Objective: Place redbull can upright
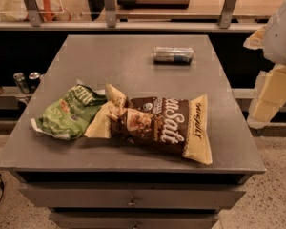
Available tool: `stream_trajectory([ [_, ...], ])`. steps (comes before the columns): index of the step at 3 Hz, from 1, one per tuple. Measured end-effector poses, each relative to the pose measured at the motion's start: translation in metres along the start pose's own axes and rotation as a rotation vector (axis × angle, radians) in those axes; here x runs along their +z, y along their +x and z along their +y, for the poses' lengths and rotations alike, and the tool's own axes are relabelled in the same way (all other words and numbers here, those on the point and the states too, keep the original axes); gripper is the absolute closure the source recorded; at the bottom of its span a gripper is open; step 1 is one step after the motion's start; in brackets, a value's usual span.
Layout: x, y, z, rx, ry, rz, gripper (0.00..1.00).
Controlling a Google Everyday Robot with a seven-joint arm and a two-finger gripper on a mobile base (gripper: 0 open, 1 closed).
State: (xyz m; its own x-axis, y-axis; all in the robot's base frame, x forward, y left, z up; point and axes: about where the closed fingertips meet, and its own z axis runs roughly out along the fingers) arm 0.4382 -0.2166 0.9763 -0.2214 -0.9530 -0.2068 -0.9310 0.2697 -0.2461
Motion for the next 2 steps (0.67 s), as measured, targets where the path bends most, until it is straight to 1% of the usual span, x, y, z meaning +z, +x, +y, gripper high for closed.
stream_trajectory([
  [1,0.000,0.000,0.000,0.000,0.000,0.000,0.00],
  [2,0.003,-0.009,-0.012,-0.028,0.008,0.001,0.00],
])
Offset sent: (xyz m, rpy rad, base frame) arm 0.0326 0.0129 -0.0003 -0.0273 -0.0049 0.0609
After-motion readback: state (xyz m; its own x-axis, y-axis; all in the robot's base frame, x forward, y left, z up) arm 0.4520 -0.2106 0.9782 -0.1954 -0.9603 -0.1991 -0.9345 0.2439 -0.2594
